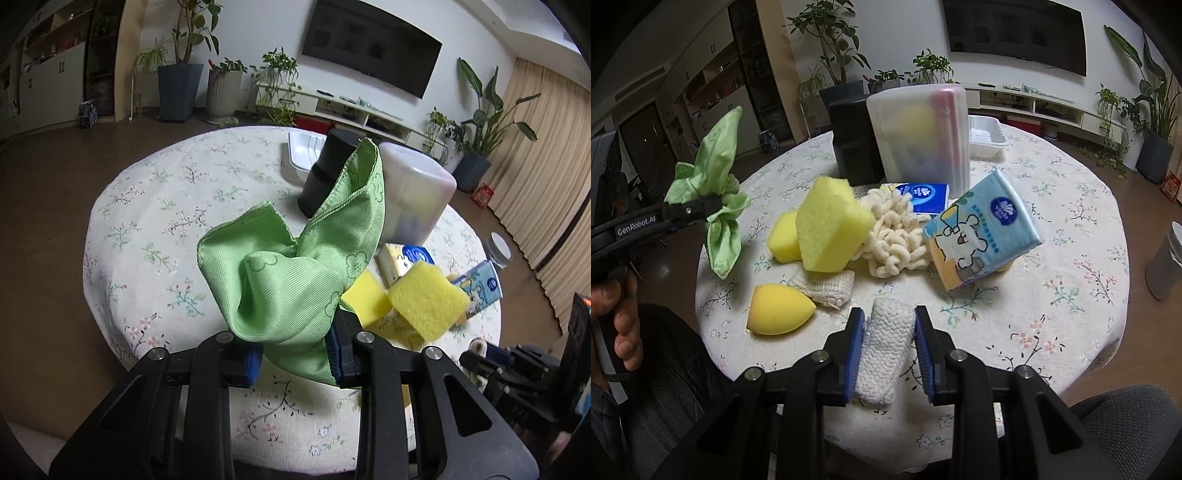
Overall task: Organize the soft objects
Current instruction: 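Carry the cloth and scrubber to the white tray and open both tools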
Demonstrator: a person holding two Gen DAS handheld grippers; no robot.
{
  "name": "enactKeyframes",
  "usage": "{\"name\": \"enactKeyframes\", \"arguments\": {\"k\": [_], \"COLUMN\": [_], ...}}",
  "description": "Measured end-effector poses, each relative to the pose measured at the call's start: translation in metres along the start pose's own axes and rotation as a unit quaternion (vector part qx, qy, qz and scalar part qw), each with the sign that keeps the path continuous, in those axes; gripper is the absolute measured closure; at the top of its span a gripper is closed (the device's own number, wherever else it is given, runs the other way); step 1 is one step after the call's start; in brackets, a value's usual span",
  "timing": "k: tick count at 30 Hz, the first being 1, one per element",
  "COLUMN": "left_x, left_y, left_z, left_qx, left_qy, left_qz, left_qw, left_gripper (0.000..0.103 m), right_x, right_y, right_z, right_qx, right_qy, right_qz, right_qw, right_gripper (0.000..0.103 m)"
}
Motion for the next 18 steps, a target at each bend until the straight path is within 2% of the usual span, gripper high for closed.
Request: {"name": "enactKeyframes", "arguments": {"k": [5,11,15,18], "left_x": [0.004,0.007,-0.004,-0.024], "left_y": [0.003,0.031,0.068,0.1], "left_z": [0.004,0.035,0.06,0.072], "left_qx": [0.001,0.01,0.001,-0.001], "left_qy": [0.005,0.021,0.028,0.019], "left_qz": [-0.002,-0.019,-0.027,-0.024], "left_qw": [1.0,0.9996,0.9992,0.9995], "left_gripper": [0.077,0.078,0.077,0.077], "right_x": [0.011,0.03,0.043,0.042], "right_y": [0.012,0.041,0.083,0.125], "right_z": [-0.017,-0.05,-0.089,-0.118], "right_qx": [-0.019,-0.045,-0.058,-0.062], "right_qy": [-0.002,-0.021,-0.052,-0.072], "right_qz": [-0.004,-0.025,-0.058,-0.078], "right_qw": [1.0,0.998,0.995,0.992], "right_gripper": [0.073,0.073,0.074,0.073]}}
Point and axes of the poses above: each gripper's, at about its wrist camera, not at the fingertips, and x roughly against the way its jaws point, z to its left, y to its top, the point moved 9 cm from there along -x, roughly the way its jaws point, and after that the axes turned 12 degrees about -x, right-handed, at the moved point
